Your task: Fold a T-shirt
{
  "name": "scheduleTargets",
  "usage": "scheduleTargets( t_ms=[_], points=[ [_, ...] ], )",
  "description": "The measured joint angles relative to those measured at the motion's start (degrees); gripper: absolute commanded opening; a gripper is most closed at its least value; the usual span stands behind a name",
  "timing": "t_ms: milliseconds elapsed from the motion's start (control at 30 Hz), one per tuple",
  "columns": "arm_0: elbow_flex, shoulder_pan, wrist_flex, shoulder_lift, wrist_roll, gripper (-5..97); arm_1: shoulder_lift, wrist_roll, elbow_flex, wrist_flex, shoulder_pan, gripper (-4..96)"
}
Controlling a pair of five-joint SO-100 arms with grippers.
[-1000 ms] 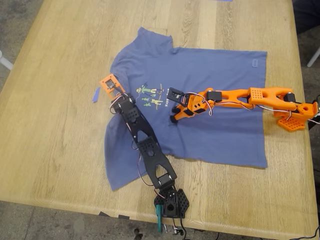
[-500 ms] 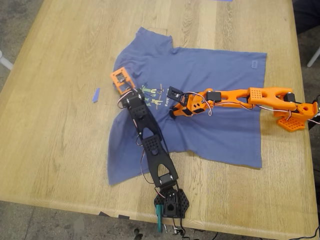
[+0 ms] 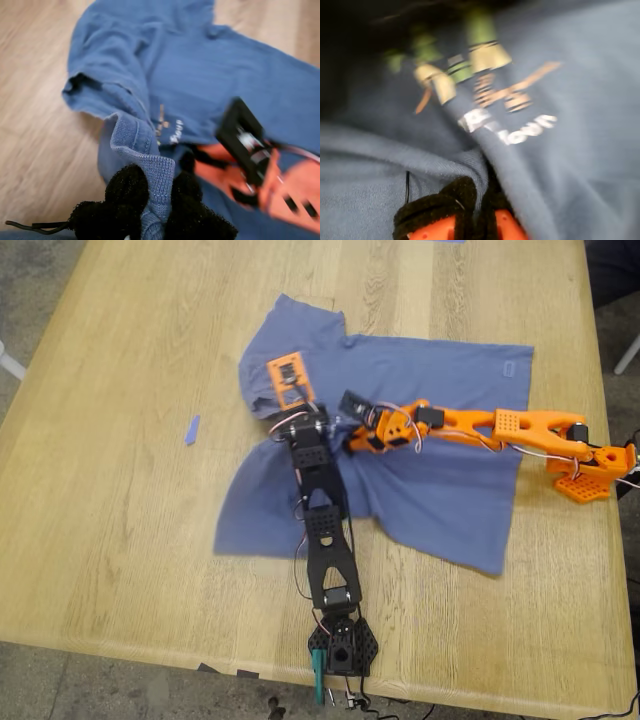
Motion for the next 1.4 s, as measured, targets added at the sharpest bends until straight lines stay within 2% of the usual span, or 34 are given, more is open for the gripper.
scheduleTargets(
  t_ms=[433,567,1033,1400],
  points=[
    [0.0,28.7,-3.6,1.9,0.0,0,2.5,0.0,0.4,1.0,12.0,0.0],
    [0.0,35.0,-6.3,-1.9,0.0,0,4.4,-0.1,0.4,2.6,15.0,-0.1],
    [0.0,45.9,-7.6,-23.0,0.0,0,6.2,0.4,0.4,10.3,16.3,-0.1],
    [1.1,49.6,-3.0,-25.4,0.1,0,6.9,0.5,0.4,13.2,16.4,-0.1]
  ],
)
